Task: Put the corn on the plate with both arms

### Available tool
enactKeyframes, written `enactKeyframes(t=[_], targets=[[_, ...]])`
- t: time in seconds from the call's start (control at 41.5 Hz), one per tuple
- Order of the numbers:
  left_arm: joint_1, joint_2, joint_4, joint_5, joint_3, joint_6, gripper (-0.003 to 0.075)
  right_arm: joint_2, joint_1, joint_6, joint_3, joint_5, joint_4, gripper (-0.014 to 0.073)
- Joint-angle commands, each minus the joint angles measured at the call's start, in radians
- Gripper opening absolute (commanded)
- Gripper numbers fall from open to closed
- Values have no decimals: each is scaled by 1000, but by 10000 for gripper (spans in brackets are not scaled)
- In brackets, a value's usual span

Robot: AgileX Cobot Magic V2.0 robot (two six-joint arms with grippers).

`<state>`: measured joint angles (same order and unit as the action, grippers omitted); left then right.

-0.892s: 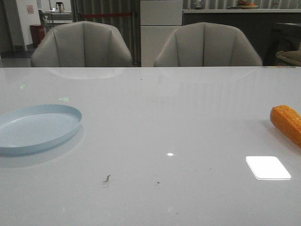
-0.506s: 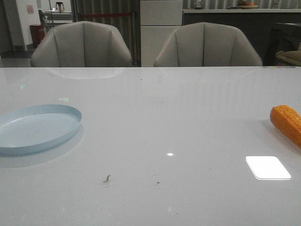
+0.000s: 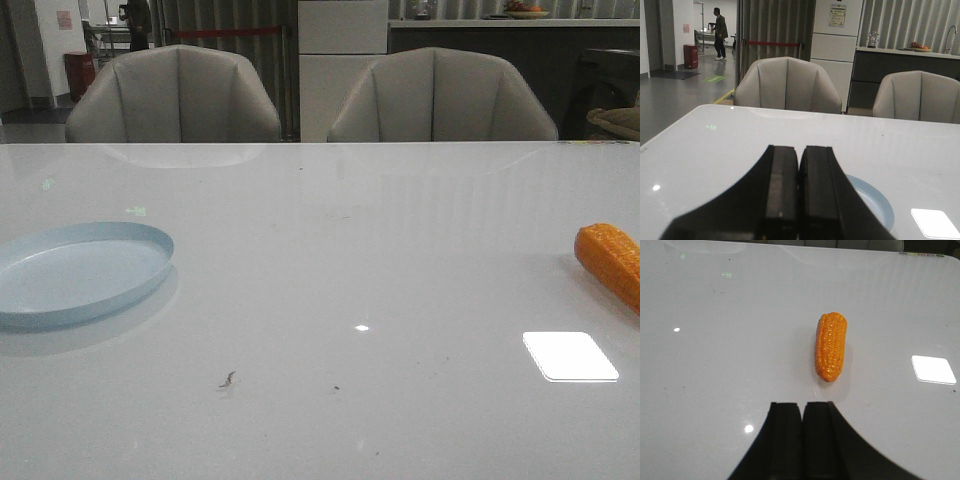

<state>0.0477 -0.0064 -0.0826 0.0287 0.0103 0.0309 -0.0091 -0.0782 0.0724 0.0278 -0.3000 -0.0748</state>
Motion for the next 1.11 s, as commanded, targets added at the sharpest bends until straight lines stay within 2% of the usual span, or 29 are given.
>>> enactKeyframes(t=[0.0,0.458,0.651,0.723,0.868,1.085], targets=[[0,4,-8,128,37,-9,94,-25,0,-3,-22,104,6,65],[0,4,-8,207,37,-9,94,-25,0,-3,-22,286,2,65],[0,4,-8,390,30,-9,94,-25,0,-3,-28,414,2,65],[0,4,-5,400,4,-9,94,-25,0,-3,-56,455,2,65],[0,4,31,352,-93,-9,94,-21,0,-3,-193,363,2,65],[0,60,111,169,-295,-7,94,76,0,-3,-434,142,1,65]])
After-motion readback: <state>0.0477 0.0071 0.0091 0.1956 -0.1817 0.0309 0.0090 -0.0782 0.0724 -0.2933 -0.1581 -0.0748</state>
